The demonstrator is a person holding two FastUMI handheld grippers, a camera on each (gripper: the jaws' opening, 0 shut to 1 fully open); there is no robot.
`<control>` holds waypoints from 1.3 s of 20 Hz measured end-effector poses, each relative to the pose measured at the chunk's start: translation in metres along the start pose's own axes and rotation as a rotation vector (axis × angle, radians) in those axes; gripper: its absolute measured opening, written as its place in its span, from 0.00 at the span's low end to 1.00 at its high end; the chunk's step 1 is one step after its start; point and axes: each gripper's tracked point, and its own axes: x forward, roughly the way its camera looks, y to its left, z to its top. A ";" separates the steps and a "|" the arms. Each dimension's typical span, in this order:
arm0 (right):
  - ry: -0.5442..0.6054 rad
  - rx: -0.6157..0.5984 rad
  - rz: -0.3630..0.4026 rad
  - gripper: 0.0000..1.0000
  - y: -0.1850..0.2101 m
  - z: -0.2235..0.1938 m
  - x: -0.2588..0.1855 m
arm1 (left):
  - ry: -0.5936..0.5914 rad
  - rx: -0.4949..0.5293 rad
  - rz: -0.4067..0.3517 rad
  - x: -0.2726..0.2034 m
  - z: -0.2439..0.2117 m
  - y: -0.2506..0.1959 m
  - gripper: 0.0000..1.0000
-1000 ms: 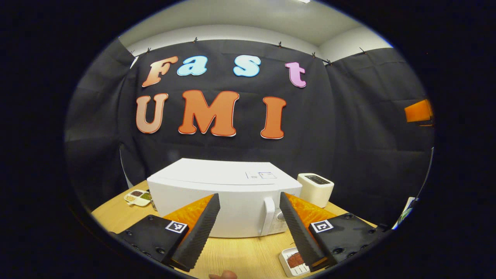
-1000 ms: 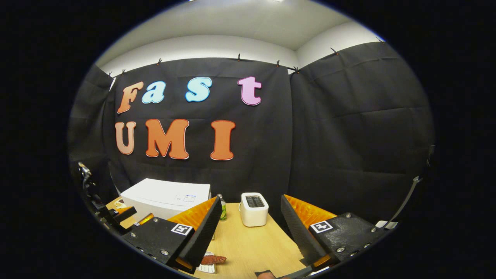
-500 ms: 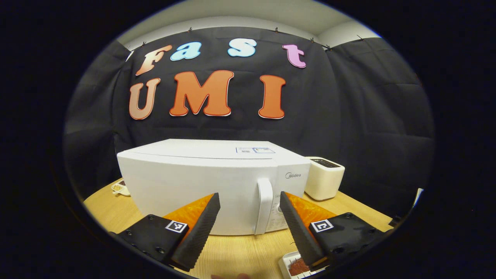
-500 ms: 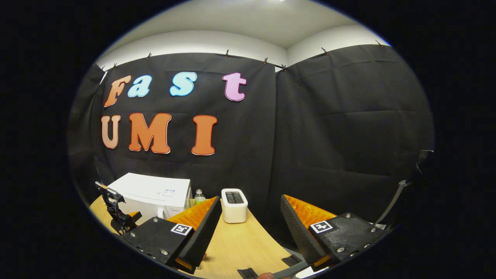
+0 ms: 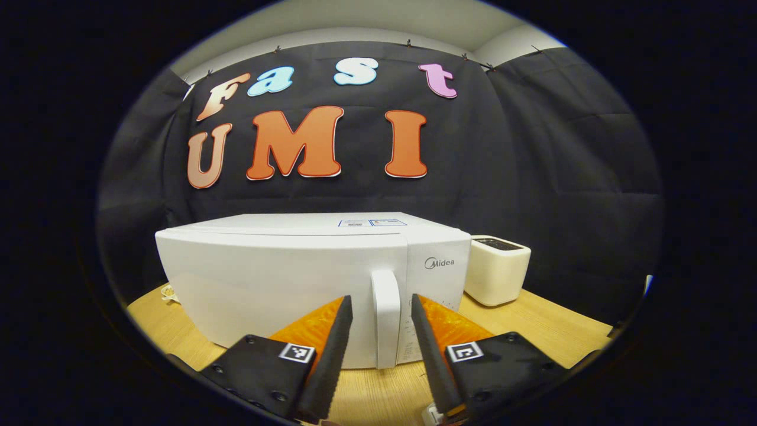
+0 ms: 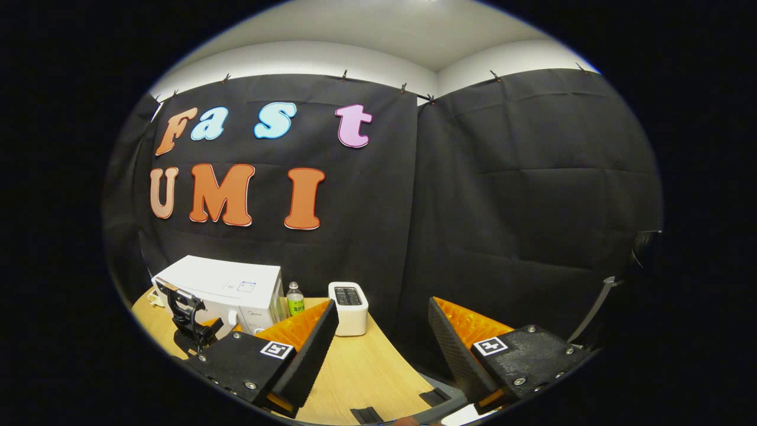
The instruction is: Open the microwave oven with the left hand, put the food in, and close the microwave oven.
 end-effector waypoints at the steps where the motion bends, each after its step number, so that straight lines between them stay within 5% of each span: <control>1: 0.002 -0.003 0.000 0.95 -0.001 -0.001 0.000 | 0.000 0.016 -0.005 0.003 0.001 -0.002 0.57; 5: -0.005 0.019 0.015 0.95 0.002 0.001 -0.003 | 0.022 0.034 -0.042 0.005 -0.001 -0.003 0.30; 11: 0.001 0.013 0.030 0.95 0.006 -0.003 -0.006 | 0.046 0.036 -0.061 0.006 0.000 -0.007 0.11; 18: -0.025 0.004 0.060 0.96 0.017 0.005 -0.014 | 0.121 0.011 -0.070 -0.003 0.002 0.007 0.10; 19: -0.033 0.006 0.063 0.96 0.019 0.007 -0.014 | 0.074 -0.014 -0.090 -0.020 0.011 0.005 0.03; 23: -0.031 0.046 0.125 0.92 0.041 0.008 -0.016 | 0.077 0.015 -0.198 -0.063 -0.004 -0.009 0.04; 26: -0.025 0.054 0.159 0.96 0.054 0.004 -0.017 | 0.044 0.037 -0.126 -0.047 -0.002 0.003 0.05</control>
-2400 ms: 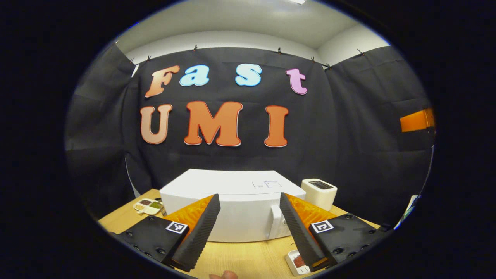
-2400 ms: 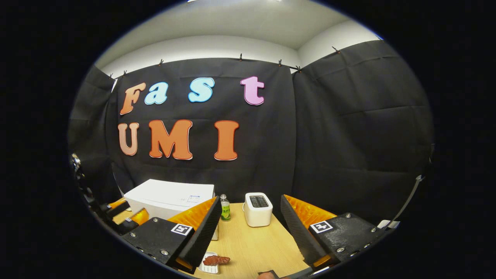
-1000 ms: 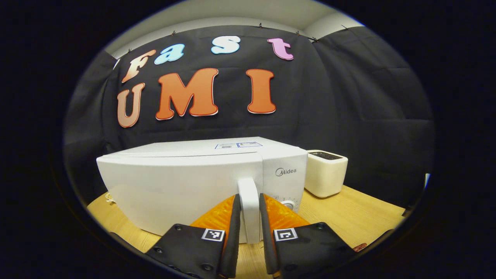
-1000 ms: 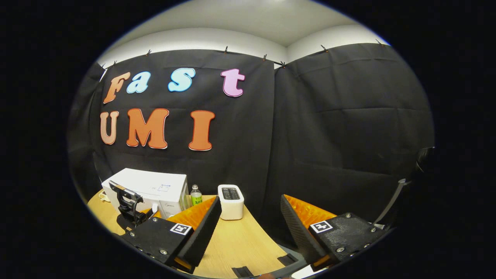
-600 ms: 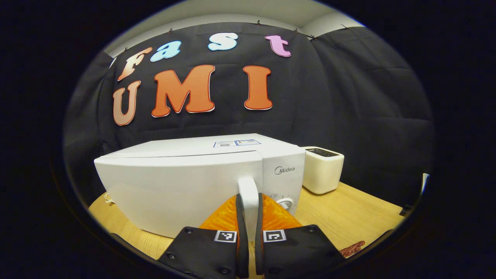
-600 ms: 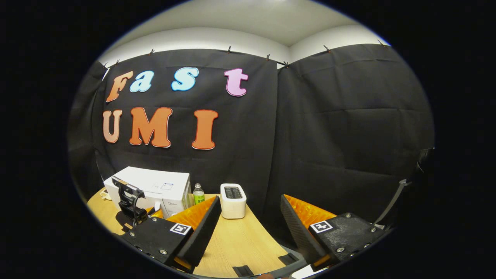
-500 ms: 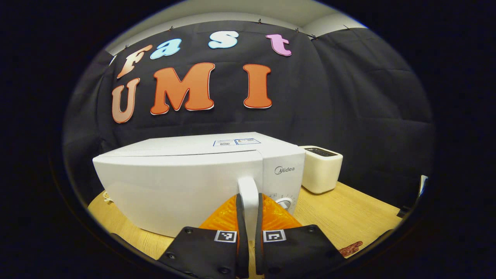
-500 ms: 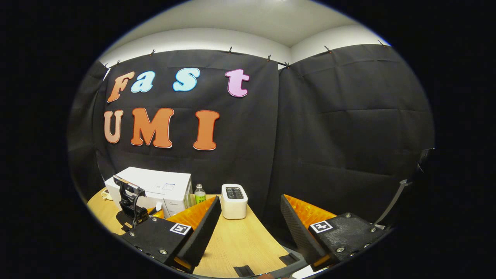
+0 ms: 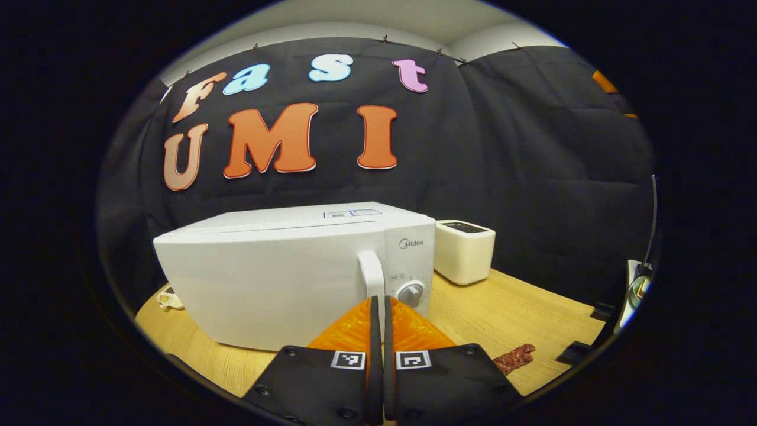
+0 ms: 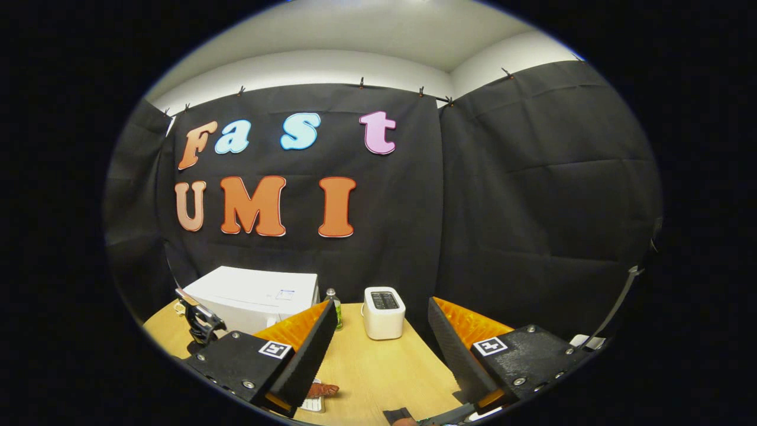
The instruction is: Open the microwave oven with the left hand, put the food in, and close the microwave oven.
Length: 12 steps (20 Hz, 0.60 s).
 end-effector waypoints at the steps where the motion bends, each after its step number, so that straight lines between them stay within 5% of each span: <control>1: 0.004 -0.013 0.003 0.96 0.000 -0.002 0.000 | 0.006 -0.010 0.030 0.008 -0.003 0.004 0.07; 2: 0.005 -0.028 -0.006 0.96 -0.005 -0.002 0.000 | 0.022 -0.018 0.041 0.020 -0.010 0.003 0.26; 4: 0.015 -0.046 -0.025 0.96 -0.015 -0.007 -0.001 | 0.052 -0.013 0.058 0.036 -0.019 0.001 0.84; 10: 0.075 -0.005 -0.054 0.96 -0.035 -0.025 0.007 | 0.050 0.003 0.110 0.057 -0.022 0.001 0.84; 12: 0.085 -0.004 -0.059 0.96 -0.038 -0.029 0.008 | 0.056 -0.001 0.132 0.064 -0.025 0.002 0.56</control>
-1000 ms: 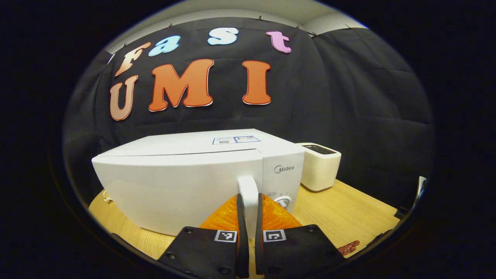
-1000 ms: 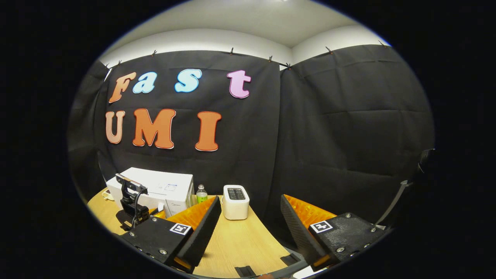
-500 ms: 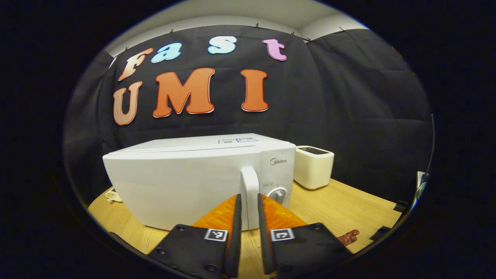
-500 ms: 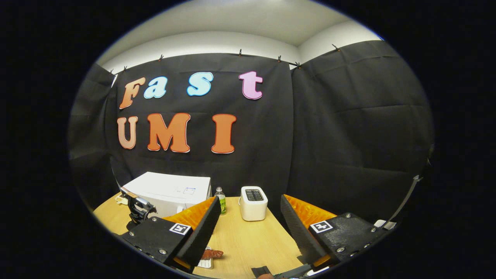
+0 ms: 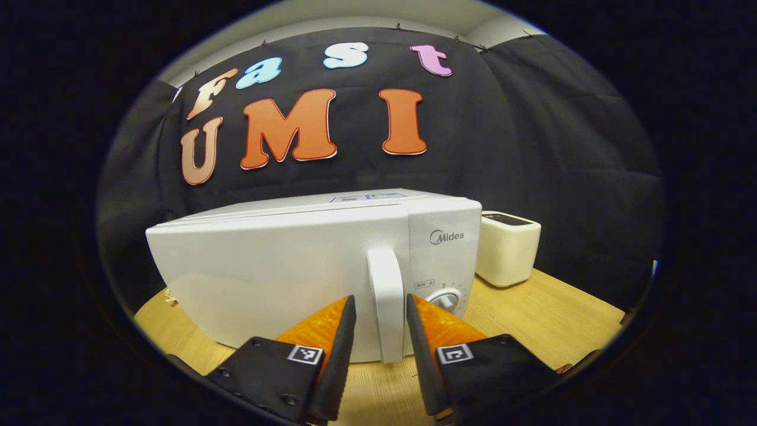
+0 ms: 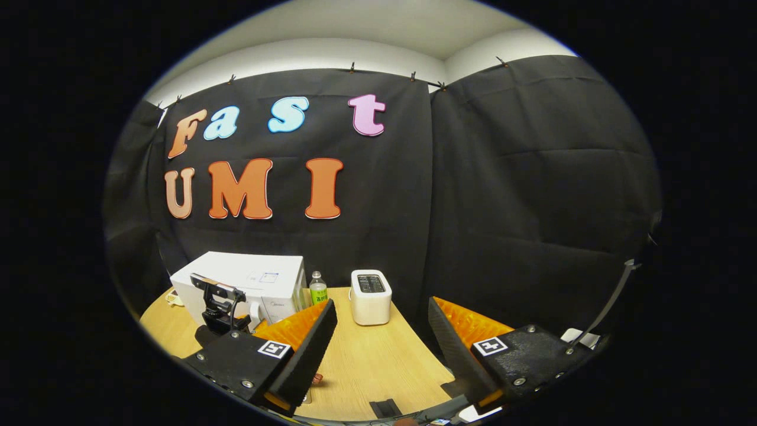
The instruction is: Open the microwave oven with the left hand, put the food in, and close the microwave oven.
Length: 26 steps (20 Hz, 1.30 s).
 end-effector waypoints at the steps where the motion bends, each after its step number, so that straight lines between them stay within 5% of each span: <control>1: 0.003 -0.007 -0.005 0.96 -0.002 -0.001 0.000 | 0.016 -0.007 0.013 0.002 -0.003 0.000 0.52; 5: 0.000 -0.025 -0.016 0.96 -0.008 0.000 -0.002 | 0.044 -0.081 -0.014 0.004 -0.012 -0.006 0.45; 6: 0.002 -0.024 -0.016 0.96 -0.008 0.000 -0.002 | 0.036 -0.063 -0.009 0.008 -0.009 -0.007 0.29; 10: 0.006 -0.031 -0.015 0.96 -0.009 -0.001 -0.004 | 0.051 -0.019 -0.072 0.008 -0.011 -0.010 0.07; 19: -0.004 -0.019 0.105 0.96 0.050 0.002 -0.008 | 0.059 -0.020 -0.277 -0.122 -0.031 0.013 0.07; 26: -0.042 -0.033 0.274 0.96 0.130 0.011 -0.015 | 0.101 -0.016 -0.280 -0.196 -0.047 0.059 0.07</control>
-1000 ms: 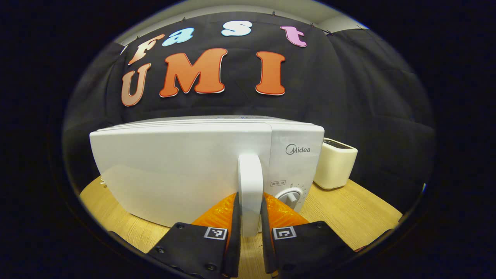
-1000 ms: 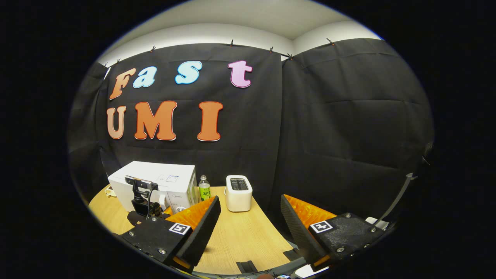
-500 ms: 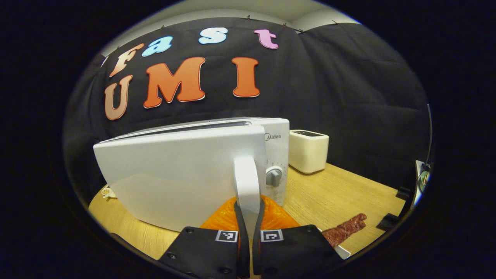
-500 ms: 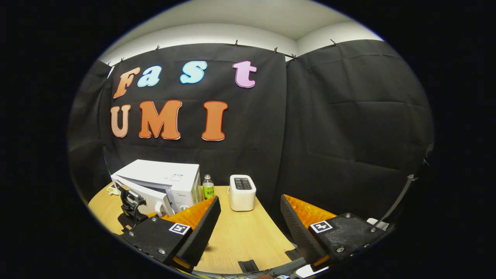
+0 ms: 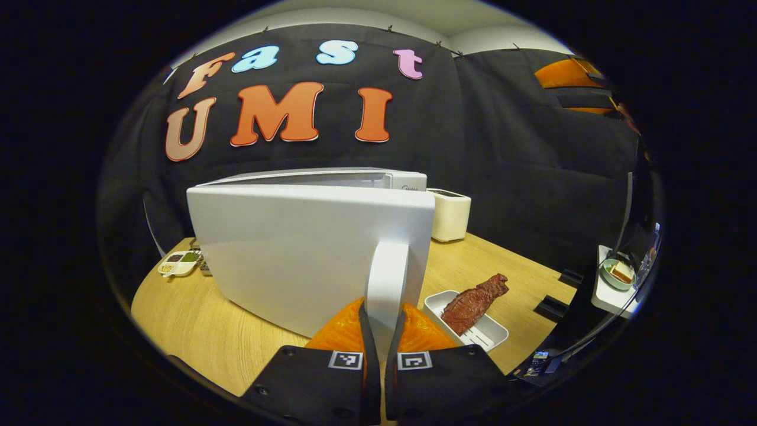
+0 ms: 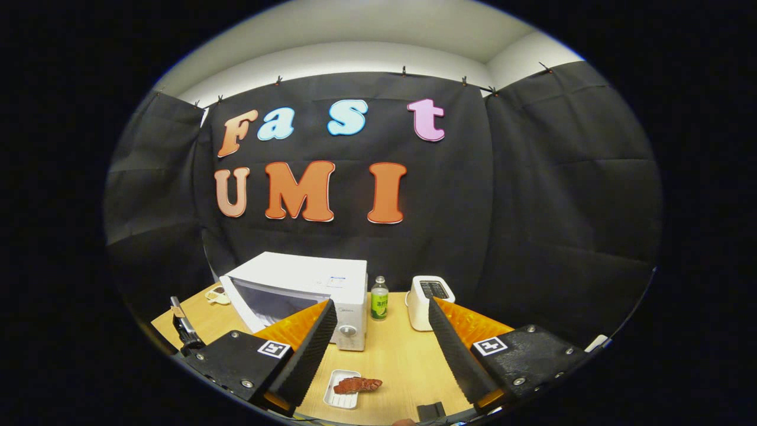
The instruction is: Open the microwave oven with the left hand, put the food in, and close the microwave oven.
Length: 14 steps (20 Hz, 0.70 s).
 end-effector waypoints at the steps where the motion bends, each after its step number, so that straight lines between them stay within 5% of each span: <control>1: 0.000 0.001 0.018 0.96 0.007 -0.001 0.001 | 0.003 0.005 0.007 -0.011 -0.002 0.005 0.07; 9: 0.004 0.033 0.145 0.96 0.057 -0.002 0.009 | 0.024 -0.015 0.146 -0.075 -0.023 0.052 0.07; 14: 0.023 0.050 0.222 0.96 0.091 -0.008 0.015 | 0.040 -0.053 0.319 -0.125 -0.036 0.107 0.07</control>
